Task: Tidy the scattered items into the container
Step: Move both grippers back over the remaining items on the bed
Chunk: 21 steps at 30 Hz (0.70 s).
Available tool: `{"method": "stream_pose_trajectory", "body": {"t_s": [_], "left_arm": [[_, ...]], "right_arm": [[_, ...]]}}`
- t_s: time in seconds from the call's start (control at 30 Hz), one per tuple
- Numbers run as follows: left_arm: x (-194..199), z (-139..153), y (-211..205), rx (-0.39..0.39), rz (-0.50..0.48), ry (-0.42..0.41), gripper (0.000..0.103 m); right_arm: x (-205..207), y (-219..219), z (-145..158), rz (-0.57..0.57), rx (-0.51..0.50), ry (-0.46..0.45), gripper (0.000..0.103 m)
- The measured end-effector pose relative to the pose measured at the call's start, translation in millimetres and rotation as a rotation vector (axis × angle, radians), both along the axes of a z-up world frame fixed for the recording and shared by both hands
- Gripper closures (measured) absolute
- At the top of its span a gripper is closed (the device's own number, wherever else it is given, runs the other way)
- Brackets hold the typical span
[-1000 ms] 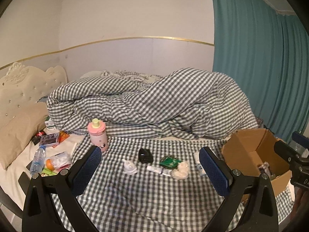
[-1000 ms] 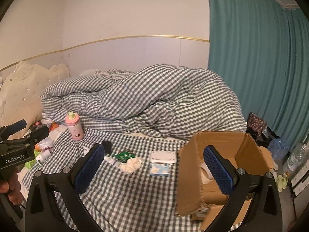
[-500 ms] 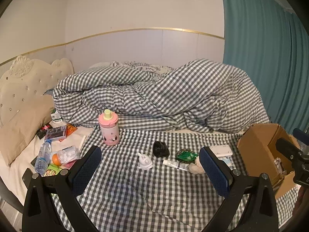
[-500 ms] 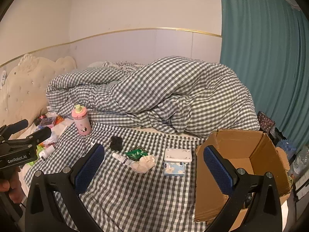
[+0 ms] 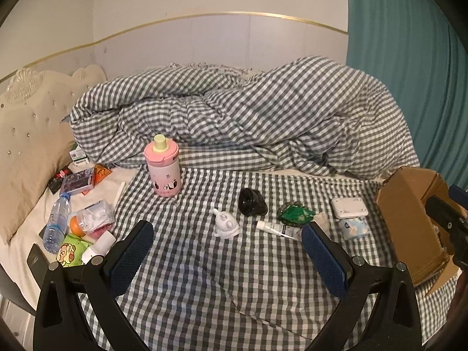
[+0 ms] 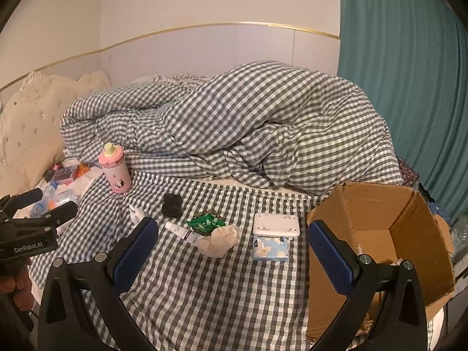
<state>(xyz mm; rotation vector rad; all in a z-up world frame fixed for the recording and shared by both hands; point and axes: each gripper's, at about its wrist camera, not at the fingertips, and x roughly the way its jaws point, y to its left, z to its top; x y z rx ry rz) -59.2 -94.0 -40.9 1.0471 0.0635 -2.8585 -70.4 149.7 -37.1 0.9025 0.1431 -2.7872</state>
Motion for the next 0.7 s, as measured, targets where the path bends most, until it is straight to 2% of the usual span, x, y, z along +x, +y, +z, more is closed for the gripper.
{"method": "stream_pose_trajectory", "body": {"t_s": [0.7], "left_arm": [[-63, -71, -19, 0.031, 0.027, -0.152, 0.000]], "right_arm": [[-60, -24, -70, 0.027, 0.051, -0.142, 0.000]]}}
